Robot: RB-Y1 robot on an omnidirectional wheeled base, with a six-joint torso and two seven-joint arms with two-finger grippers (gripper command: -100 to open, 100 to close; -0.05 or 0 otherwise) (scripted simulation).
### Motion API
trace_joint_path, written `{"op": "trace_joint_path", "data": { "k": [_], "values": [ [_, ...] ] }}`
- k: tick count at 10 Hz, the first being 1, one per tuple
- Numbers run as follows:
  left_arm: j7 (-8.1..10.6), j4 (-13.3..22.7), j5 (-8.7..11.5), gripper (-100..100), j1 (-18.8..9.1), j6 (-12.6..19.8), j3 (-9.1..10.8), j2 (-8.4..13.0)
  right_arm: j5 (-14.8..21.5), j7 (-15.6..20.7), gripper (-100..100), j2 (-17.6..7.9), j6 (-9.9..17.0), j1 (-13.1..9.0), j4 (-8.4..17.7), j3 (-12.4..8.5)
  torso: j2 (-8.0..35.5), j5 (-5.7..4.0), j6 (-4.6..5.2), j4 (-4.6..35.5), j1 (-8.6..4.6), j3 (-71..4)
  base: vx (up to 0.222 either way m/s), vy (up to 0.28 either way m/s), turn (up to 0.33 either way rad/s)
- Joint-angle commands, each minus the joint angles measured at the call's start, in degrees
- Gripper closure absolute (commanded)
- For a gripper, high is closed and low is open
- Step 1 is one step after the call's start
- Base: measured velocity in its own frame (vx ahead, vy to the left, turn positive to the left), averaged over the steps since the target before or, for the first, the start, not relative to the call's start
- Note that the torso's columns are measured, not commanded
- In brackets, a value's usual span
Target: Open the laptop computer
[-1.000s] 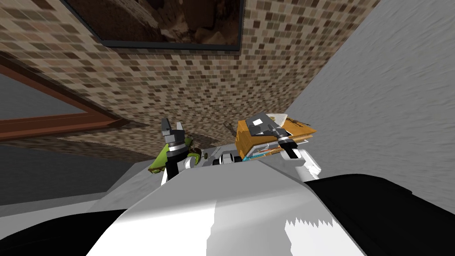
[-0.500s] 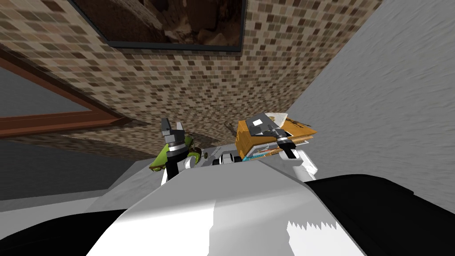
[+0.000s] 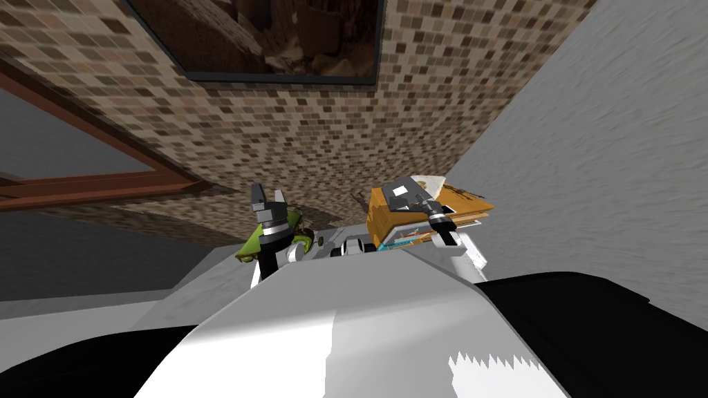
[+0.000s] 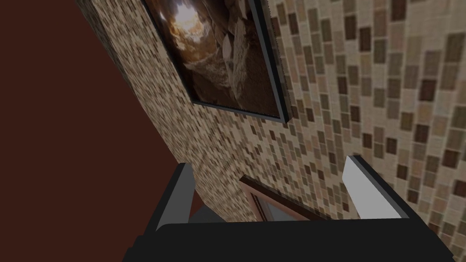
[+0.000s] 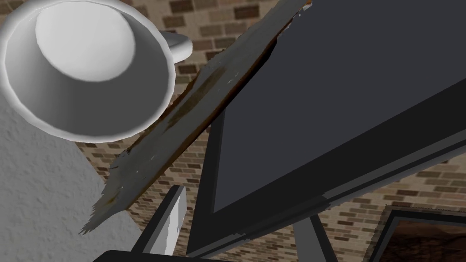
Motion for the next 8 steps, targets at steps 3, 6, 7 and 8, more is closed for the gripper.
{"op": "trace_joint_path", "data": {
  "k": [3,6,7,8],
  "values": [
    [0.0,0.0,0.0,0,0.0,0.0,0.0,0.0,0.3,0.1,100,0.4,-0.3,0.7,0.4,1.3,0.1,0.06,-0.06,0.0,0.06,0.1,0.0,0.0,0.0],
    [0.0,0.0,0.0,0,0.0,0.0,0.0,0.0,-0.3,-0.2,100,0.6,-0.6,-0.2,2.2,0.4,0.0,0.13,-0.05,0.1,0.01,0.0,-0.006,-0.004,0.014],
    [0.0,0.0,0.0,0,0.0,0.0,0.0,0.0,-0.4,-0.1,100,1.1,-0.9,-0.2,3.2,0.7,0.0,0.09,-0.02,0.1,-0.22,0.0,-0.038,-0.031,0.102],
    [0.0,0.0,0.0,0,0.0,0.0,0.0,0.0,-0.5,0.0,100,1.5,-1.1,-0.3,3.8,0.9,0.1,-0.07,0.03,0.1,-0.37,0.0,-0.027,-0.025,0.086]
  ]
}}
